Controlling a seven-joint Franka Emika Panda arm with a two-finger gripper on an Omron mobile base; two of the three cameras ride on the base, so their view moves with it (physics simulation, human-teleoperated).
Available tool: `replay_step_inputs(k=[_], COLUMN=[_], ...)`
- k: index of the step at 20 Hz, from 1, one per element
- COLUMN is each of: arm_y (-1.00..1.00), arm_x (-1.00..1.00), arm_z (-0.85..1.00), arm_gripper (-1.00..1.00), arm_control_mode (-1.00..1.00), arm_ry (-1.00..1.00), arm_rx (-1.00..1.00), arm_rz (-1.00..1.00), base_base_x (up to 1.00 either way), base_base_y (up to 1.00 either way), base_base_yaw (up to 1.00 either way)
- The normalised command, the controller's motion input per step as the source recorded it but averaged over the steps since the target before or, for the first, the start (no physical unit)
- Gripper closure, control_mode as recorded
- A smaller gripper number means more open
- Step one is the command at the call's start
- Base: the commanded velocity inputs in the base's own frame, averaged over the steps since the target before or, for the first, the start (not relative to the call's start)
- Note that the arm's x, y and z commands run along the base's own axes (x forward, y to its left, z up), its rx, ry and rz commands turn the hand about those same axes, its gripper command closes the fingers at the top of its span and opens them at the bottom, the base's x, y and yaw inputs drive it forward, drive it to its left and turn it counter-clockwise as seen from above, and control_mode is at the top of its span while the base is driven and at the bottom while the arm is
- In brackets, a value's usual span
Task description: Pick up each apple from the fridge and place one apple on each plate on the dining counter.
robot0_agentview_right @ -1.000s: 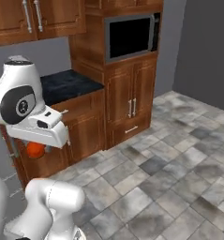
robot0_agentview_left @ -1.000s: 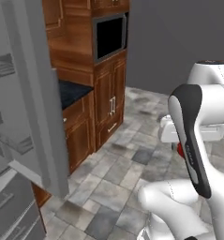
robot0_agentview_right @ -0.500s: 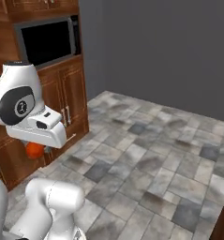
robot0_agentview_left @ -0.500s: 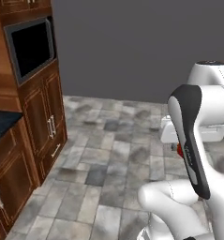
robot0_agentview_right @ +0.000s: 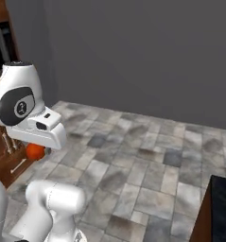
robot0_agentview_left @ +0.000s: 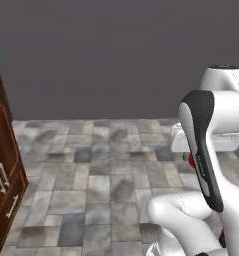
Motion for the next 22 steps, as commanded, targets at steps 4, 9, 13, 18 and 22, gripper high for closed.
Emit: replay_step_inputs(k=[4, 9, 13, 18, 22], arm_y=[0.0, 0.0, 0.0, 0.0, 0.0], arm_x=[0.0, 0.0, 0.0, 0.0, 0.0], arm_z=[0.0, 0.0, 0.0, 0.0, 0.0], arm_gripper=[1.0, 1.0, 1.0, 1.0, 1.0], arm_control_mode=[1.0, 1.0, 1.0, 1.0, 1.0], arm_ry=[0.0, 0.0, 0.0, 0.0, 0.0], arm_rx=[0.0, 0.0, 0.0, 0.0, 0.0], arm_rz=[0.0, 0.0, 0.0, 0.0, 0.0], base_base_x=[1.0, 1.0, 1.0, 1.0, 1.0], base_base_y=[-0.01, 0.0, 0.0, 0.0, 0.0], base_base_yaw=[-0.36, -0.35, -0.36, -0.39, -0.41])
